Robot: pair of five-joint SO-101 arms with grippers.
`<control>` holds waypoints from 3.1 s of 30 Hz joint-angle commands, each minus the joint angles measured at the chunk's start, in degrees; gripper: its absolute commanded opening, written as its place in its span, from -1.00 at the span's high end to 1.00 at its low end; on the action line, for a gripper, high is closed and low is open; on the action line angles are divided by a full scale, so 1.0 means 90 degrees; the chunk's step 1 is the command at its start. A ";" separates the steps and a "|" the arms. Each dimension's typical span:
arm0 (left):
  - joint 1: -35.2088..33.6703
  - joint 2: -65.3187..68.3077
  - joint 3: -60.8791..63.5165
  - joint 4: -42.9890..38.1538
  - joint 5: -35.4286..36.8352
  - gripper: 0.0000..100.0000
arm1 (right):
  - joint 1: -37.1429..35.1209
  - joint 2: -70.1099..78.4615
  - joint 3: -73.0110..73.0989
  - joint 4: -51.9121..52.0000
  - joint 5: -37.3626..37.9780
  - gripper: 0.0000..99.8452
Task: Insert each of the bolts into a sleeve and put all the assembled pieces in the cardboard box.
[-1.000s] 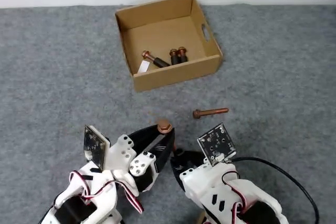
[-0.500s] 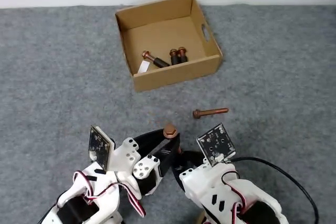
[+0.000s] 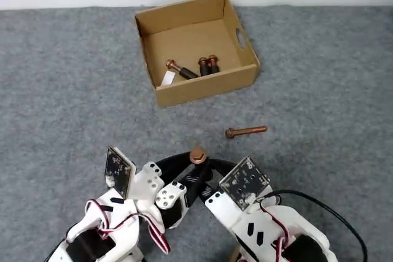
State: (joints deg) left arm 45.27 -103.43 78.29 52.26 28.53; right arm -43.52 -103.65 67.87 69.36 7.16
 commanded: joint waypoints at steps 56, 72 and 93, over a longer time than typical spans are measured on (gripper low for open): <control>-0.4874 -0.0098 0.1802 0.0694 -0.1817 0.99 | 0.2886 0.9128 -0.6183 -0.3248 -0.1221 0.98; -0.4943 -0.0078 0.2017 0.0840 -0.2198 0.99 | 0.2906 1.4364 -1.0208 -0.3385 -0.1201 0.98; -0.4943 -0.0078 0.2017 0.0879 -0.2198 0.99 | 0.2759 1.4501 -1.0618 -0.0845 -0.0703 0.78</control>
State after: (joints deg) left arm 1.23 -103.69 96.75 59.74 9.27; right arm -18.46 34.02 -25.76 57.85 0.66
